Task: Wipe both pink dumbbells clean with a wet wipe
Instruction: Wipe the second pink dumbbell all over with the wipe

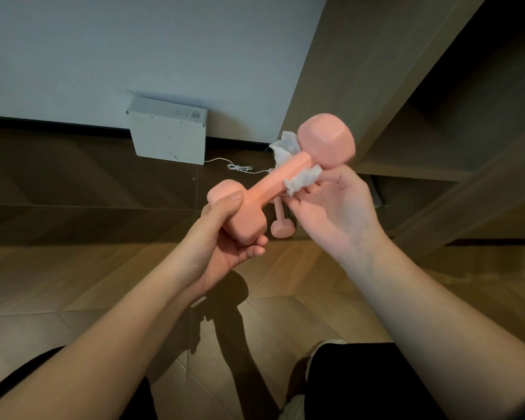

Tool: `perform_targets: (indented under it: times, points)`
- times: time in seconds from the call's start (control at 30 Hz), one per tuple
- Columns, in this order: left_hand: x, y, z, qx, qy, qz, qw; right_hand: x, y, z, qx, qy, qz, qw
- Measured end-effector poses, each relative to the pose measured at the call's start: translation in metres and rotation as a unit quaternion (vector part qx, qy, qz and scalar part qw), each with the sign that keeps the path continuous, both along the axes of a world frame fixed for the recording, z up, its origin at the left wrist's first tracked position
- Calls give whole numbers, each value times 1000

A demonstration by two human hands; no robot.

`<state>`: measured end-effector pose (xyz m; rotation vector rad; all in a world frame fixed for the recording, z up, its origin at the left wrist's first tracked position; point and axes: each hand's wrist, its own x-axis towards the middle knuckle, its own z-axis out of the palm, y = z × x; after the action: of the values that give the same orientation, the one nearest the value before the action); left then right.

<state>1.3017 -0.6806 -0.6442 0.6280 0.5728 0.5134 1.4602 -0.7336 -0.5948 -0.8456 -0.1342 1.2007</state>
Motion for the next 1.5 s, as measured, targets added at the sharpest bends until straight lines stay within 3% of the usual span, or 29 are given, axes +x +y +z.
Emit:
perform_targets:
  times: [0.13,0.33,0.47,0.6,0.77,0.83,0.97,1.03,1.13,1.33,1.5]
  points:
    - [-2,4,0,32,4,-7,999,-5,0,-3,-59,-51,-38,996]
    - [2,-7,1,122,12,15,992,-10,-2,-8,-32,-101,-76,991]
    - [10,-14,3,78,-24,62,995,-25,-6,-17,-91,-230,37,968]
    - [6,-6,11,37,-47,39,997,-27,0,-18,-113,-317,32,941]
    - [1,-4,13,18,-55,2,998,-11,6,3,-50,-187,-78,978]
    - [3,-6,13,-9,-58,2,998,-15,7,0,-44,-181,-69,980]
    - [7,-2,11,-33,-72,22,997,-33,4,-24,-168,-370,69,911]
    - [8,1,8,-46,-65,31,996,-28,4,-23,-196,-410,92,886]
    - [11,4,2,-50,-47,41,997,-7,6,-21,-206,-396,100,889]
    - [28,22,-13,-43,-1,54,998,22,32,-42,-214,-236,130,939]
    - [50,51,-50,-38,64,58,996,47,63,-89,-258,-227,125,931]
